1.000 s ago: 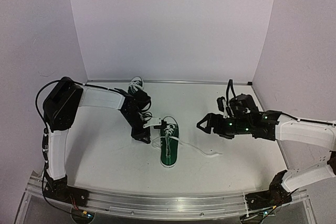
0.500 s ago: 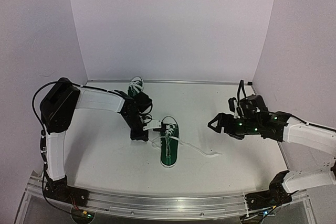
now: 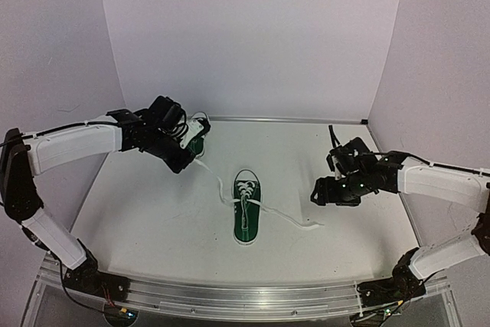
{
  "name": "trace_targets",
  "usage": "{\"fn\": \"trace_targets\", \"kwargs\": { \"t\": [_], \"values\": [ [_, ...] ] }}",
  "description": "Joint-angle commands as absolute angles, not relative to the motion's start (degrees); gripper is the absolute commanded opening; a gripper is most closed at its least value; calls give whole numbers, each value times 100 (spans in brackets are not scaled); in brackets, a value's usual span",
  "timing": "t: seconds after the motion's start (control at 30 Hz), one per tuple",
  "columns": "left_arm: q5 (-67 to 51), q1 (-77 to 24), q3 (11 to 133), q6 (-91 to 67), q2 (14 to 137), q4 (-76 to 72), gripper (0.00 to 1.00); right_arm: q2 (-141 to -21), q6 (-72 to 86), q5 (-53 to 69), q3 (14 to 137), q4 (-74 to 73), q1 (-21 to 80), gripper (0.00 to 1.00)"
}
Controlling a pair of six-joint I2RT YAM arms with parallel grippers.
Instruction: Tie the shoes
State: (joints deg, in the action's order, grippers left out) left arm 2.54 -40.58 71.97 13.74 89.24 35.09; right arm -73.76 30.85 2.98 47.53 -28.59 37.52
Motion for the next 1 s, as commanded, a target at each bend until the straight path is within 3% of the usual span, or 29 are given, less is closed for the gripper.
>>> {"fn": "trace_targets", "kwargs": {
  "t": [0.0, 0.2, 0.33, 0.67, 0.97],
  "values": [
    [415, -4043, 6855, 310, 8574, 3473, 0, -7542, 2332, 193, 5266, -3453, 3728, 74],
    [367, -4008, 6595, -325, 8239, 3323, 0, -8252, 1163, 323, 5883, -4278, 3735, 67],
    [253, -3999, 6566, -558, 8154, 3267, 0, -8602, 708, 833, 5858, -4076, 3753, 67],
    [18, -3959, 6567, -870, 7952, 3139, 0, -9608, 200, 1219, 6202, -4107, 3836, 53],
    [-131, -3902, 6561, -951, 7920, 3133, 0, -10321, -554, 1018, 6626, -4677, 4129, 50]
  ]
}}
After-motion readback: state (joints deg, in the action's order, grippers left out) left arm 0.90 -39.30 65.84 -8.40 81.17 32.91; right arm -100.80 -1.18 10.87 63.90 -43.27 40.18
